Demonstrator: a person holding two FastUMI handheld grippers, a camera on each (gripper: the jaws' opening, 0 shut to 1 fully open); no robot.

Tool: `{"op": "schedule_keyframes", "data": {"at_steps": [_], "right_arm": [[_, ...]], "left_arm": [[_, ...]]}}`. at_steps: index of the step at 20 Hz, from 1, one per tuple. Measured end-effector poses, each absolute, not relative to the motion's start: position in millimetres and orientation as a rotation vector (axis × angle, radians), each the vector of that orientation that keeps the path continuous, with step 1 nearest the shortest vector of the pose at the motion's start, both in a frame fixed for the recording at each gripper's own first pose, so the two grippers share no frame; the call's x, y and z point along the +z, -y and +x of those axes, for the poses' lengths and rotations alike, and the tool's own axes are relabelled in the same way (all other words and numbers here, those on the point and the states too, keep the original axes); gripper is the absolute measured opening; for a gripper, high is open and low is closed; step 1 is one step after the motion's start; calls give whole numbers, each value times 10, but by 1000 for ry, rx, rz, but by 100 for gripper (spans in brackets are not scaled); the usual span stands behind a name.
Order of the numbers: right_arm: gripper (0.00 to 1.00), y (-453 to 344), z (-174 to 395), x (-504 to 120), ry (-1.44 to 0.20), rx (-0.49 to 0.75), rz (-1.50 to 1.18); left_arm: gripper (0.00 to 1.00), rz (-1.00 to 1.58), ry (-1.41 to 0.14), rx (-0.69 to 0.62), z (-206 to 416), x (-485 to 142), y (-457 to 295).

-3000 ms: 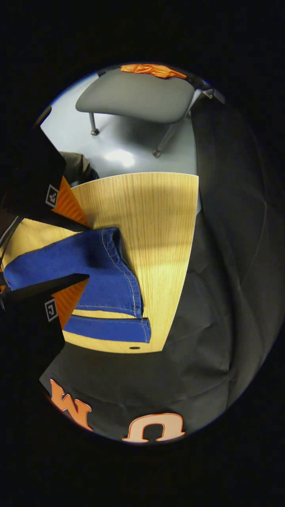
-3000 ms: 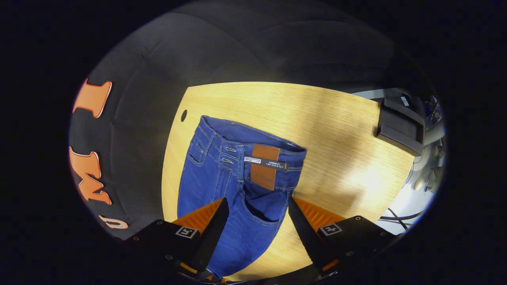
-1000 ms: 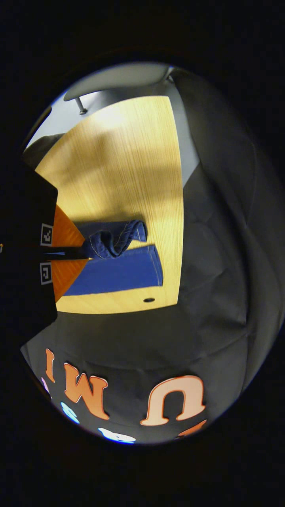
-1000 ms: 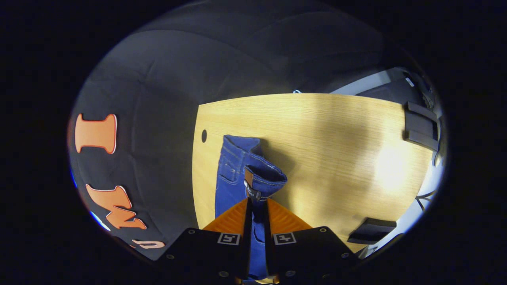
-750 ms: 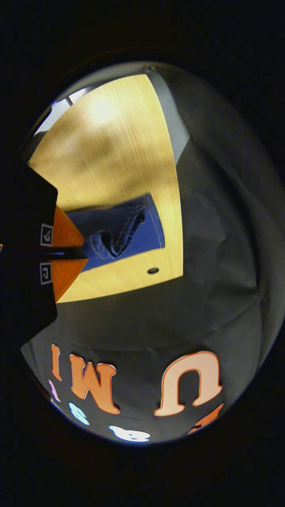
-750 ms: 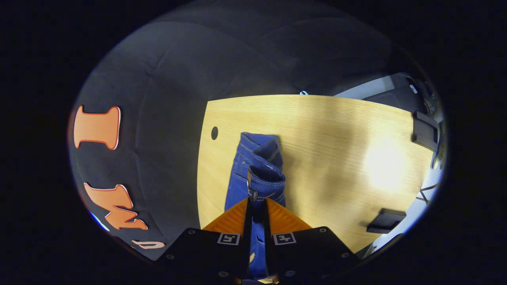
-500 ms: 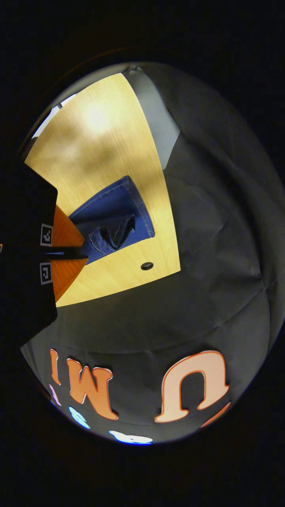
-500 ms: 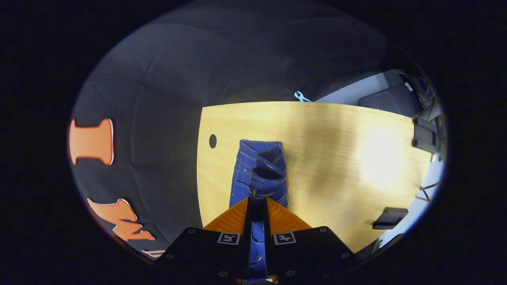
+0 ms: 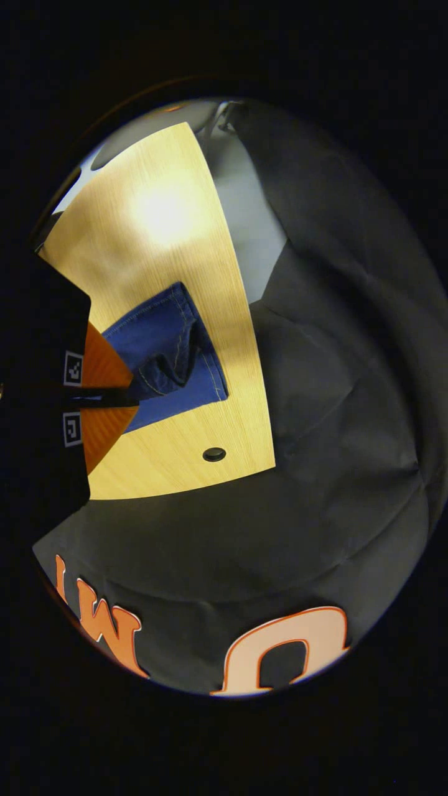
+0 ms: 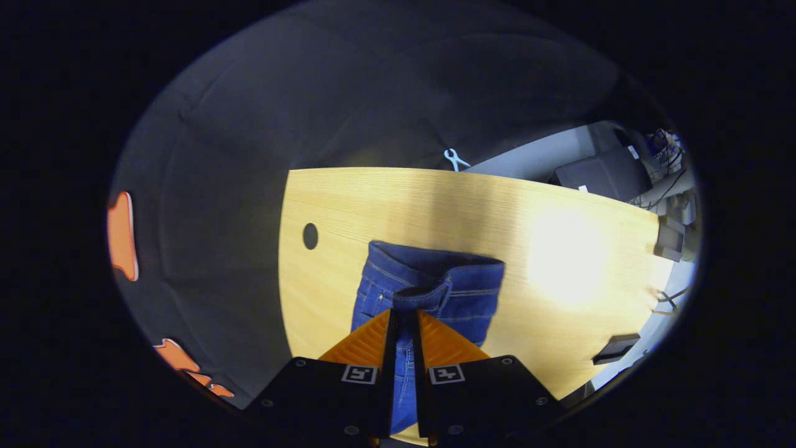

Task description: Grasp the waist and the cuffs of the jeans and fold them to make the two legs overlap; first hold the waist and fold one-third of the jeans toward the cuffs, then hold the cuffs and fold the remaining one-third in the same direction to finish folding.

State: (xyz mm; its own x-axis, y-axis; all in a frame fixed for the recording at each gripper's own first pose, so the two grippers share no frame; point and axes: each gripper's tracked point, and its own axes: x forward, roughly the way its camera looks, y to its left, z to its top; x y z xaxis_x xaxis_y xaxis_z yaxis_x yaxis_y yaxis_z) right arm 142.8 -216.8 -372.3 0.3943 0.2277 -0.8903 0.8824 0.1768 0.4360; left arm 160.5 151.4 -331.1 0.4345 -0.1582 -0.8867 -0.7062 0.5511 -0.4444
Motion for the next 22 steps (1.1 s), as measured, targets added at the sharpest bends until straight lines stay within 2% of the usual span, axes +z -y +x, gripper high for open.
{"op": "schedule_keyframes", "data": {"at_steps": [6, 8, 9, 10, 11, 13, 16, 19, 21, 22], "right_arm": [[16, 2149, 1944, -3915, -1124, -610, 1329], [16, 2235, 2194, -3919, -1067, -609, 1362], [12, 2291, 2198, -3961, -1055, -617, 1337], [21, 2286, 2153, -4015, -1088, -618, 1314], [11, 2242, 2150, -3981, -1088, -581, 1320], [10, 2157, 2237, -3923, -1058, -507, 1307], [9, 1984, 2265, -3668, -1015, -389, 1303], [10, 1955, 2218, -3434, -957, -329, 1227], [9, 1937, 2105, -3307, -943, -324, 1172], [10, 1913, 2058, -3234, -929, -310, 1147]], "left_arm": [[1, -917, -1151, 368, 1990, -3455, -1412], [1, -887, -1194, 373, 2029, -3558, -1484], [0, -845, -1208, 359, 2068, -3630, -1536], [0, -782, -1243, 344, 2041, -3683, -1538], [2, -697, -1281, 286, 2007, -3678, -1500], [5, -544, -1317, 201, 2034, -3755, -1416], [12, -400, -1272, 120, 2271, -3621, -1342], [66, -232, -1189, 138, 2413, -3598, -1532], [82, -160, -1143, 173, 2429, -3537, -1655], [82, -139, -1082, 158, 2470, -3423, -1639]]}}
